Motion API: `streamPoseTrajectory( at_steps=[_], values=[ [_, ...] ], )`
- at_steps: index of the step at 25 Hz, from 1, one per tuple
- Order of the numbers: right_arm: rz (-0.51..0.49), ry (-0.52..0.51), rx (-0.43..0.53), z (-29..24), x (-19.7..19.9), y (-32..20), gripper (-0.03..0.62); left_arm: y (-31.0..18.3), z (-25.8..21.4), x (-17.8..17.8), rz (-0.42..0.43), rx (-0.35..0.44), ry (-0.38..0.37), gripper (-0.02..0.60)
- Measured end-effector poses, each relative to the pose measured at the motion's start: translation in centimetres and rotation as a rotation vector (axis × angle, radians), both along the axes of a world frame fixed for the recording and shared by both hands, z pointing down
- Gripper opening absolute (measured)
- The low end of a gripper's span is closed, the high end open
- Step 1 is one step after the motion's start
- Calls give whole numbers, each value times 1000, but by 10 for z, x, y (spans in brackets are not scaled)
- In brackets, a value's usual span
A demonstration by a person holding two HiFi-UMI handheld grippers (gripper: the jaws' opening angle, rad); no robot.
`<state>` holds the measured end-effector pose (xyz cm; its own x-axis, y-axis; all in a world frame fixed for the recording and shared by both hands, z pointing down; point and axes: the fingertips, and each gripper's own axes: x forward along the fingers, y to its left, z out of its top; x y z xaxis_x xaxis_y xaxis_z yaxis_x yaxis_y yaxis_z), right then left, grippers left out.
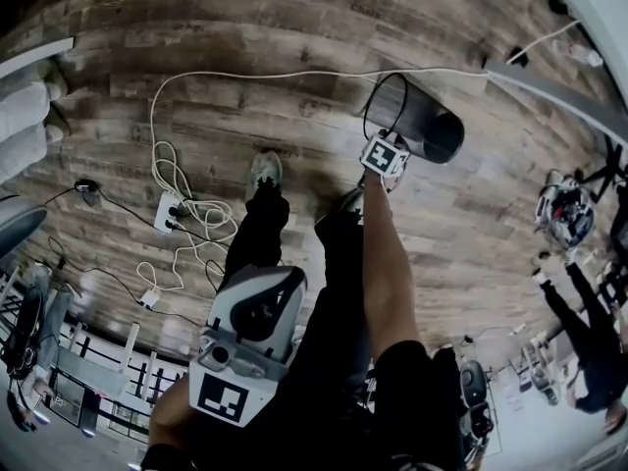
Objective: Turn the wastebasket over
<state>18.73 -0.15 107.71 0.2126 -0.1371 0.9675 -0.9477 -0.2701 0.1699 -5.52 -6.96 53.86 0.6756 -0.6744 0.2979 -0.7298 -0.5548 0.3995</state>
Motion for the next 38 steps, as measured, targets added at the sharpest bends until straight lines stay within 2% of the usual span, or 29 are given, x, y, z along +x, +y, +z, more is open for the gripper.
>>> streamPoseTrajectory(
  at_steps=[3,6,11,15,20,26,30,38],
  values=[
    [7,-38,6,-1,-4,2,155,1,2,-4,-4,-6,-7,34],
    [1,-43,21,-9,0,2,108,1,-1,-4,-4,-7,-9,34],
    [-91,-38,-15,-20,5,11,75,1,-10,2,12,-6,-18,33],
    [-127,-70,2,-30,14,16,63,3,-20,10,8,-5,-20,34],
    [-61,-115,4,-42,32,31,60,11,-31,25,11,-10,-16,34],
    [-112,-148,16,-56,47,30,58,20,-41,48,23,-23,-12,34],
    [-92,-162,34,-67,61,26,58,24,-46,58,28,-27,-18,34],
    [-3,-263,74,-93,71,19,58,24,-12,62,5,-109,-8,34]
  ],
)
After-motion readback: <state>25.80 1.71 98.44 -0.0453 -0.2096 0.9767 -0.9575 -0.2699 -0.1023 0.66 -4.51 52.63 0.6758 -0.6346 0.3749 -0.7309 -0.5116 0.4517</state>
